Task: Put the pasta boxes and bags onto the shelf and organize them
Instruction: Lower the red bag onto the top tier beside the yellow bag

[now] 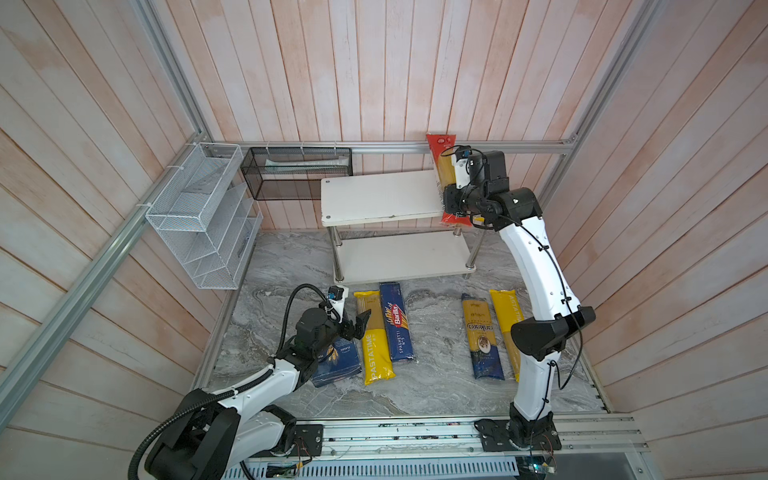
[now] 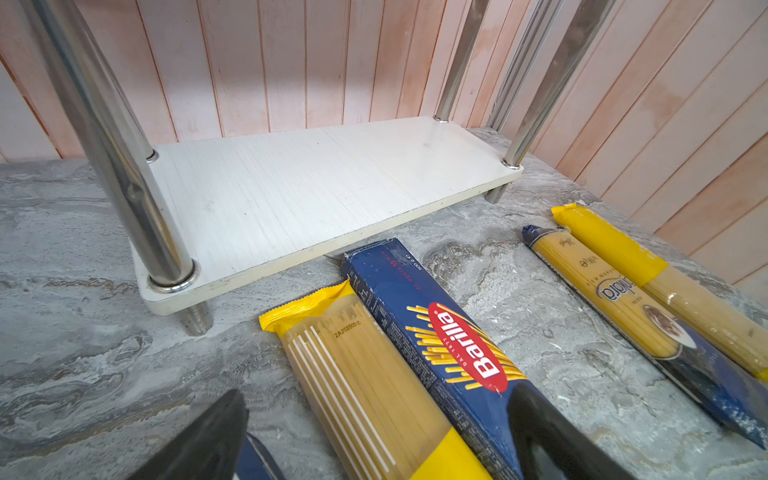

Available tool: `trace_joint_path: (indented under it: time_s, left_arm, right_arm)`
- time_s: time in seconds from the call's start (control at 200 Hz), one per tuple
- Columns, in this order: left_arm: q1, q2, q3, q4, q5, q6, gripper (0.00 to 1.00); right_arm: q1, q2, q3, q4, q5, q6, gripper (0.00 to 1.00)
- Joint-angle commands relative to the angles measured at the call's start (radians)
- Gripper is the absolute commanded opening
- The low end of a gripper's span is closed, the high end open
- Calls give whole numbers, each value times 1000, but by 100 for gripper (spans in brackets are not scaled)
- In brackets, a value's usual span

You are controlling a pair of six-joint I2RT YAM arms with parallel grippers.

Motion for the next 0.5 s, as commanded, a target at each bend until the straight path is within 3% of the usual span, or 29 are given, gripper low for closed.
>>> trace_joint_path:
  time_s: [0.0, 0.175, 0.27, 0.495]
  left_arm:
    - [-4, 4, -5, 16, 2, 1, 100]
    - [-4, 4, -3, 15, 0, 0, 100]
    - [-4, 2, -4, 16, 2, -1, 100]
    - [-4, -2, -5, 13, 2, -1, 100]
  right_arm:
    - [-3, 23, 28, 108, 37, 2, 10]
    - [-2, 26, 28, 106, 38, 11, 19]
    - [-2, 25, 28, 102, 37, 17, 32]
    - [-2, 14, 30, 120, 39, 30, 39]
